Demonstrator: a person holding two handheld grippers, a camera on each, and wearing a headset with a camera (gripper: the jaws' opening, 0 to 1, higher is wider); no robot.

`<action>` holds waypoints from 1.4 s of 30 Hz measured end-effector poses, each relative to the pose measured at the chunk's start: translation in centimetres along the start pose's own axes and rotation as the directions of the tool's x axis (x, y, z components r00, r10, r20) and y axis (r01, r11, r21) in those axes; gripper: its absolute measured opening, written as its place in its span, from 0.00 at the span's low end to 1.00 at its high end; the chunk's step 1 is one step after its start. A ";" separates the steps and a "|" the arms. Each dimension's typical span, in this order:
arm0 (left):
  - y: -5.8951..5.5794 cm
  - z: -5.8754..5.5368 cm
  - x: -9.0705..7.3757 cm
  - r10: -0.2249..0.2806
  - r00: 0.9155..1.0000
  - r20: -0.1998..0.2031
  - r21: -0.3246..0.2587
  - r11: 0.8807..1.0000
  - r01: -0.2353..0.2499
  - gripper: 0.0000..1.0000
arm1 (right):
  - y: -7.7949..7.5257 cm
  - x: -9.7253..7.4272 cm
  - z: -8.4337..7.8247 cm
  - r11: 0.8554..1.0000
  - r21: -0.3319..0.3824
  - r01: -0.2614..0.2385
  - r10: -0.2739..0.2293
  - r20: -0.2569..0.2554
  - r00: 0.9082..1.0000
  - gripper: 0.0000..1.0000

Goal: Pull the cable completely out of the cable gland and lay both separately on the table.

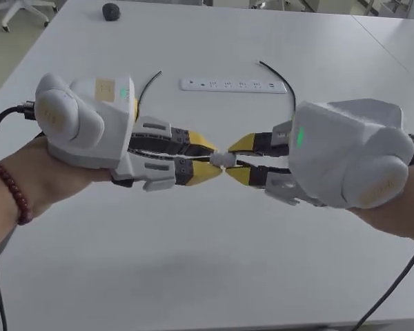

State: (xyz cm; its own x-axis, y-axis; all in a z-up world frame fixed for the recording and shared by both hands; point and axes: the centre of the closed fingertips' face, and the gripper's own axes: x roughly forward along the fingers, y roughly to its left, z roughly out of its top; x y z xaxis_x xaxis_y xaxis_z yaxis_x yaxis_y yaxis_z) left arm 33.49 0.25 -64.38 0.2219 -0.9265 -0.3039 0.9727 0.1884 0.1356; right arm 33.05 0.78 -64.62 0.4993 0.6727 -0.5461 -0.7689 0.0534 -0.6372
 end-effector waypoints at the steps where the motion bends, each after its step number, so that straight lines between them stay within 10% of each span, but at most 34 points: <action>1: 0.0 0.0 0.0 0.001 1.000 -0.002 -0.007 1.000 -0.001 0.16 | 0.0 0.0 0.0 1.000 -0.015 0.005 -0.005 -0.001 1.000 0.07; 5: 0.2 0.3 -0.1 0.005 1.000 0.010 -0.093 0.996 -0.004 0.16 | -0.2 -0.1 0.3 0.987 -0.147 0.060 -0.061 -0.006 0.998 0.07; 11: 0.5 0.6 -0.2 0.006 1.000 0.030 -0.238 0.971 0.001 0.16 | -0.5 -0.4 0.5 0.911 -0.389 0.137 -0.153 -0.010 0.988 0.07; 13: 0.5 0.6 -0.1 0.004 1.000 0.028 -0.252 0.968 0.003 0.16 | -0.3 -0.4 0.4 0.912 -0.385 0.141 -0.157 -0.010 0.988 0.07; 15: 0.4 0.8 -0.2 -0.005 0.999 0.042 -0.317 0.948 0.018 0.16 | -0.6 -0.6 0.6 0.872 -0.461 0.163 -0.182 0.004 0.983 0.07; 21: 0.5 1.4 -0.4 -0.012 0.997 0.070 -0.384 0.923 0.039 0.16 | -1.0 -1.3 1.0 0.817 -0.535 0.213 -0.235 0.027 0.972 0.07; 23: 0.4 1.7 -0.5 -0.018 0.996 0.093 -0.443 0.895 0.058 0.16 | -1.2 -1.5 1.2 0.798 -0.557 0.229 -0.248 0.043 0.968 0.07; 25: 0.6 1.7 -0.6 -0.016 0.995 0.094 -0.434 0.899 0.056 0.16 | -1.3 -1.5 1.3 0.767 -0.597 0.235 -0.261 0.044 0.964 0.07; 42: 0.9 2.3 -0.6 0.003 0.991 0.134 -0.504 0.861 0.066 0.16 | -2.3 -1.7 1.4 0.732 -0.616 0.291 -0.296 0.097 0.950 0.07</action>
State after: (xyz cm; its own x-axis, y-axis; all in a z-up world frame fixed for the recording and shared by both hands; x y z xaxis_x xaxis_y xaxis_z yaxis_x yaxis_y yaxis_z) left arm 34.06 0.24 -61.90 0.2135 -0.9613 -0.1740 0.8866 0.2655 -0.3788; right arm 33.38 0.50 -61.46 0.6636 0.6947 -0.2775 -0.1714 -0.2200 -0.9603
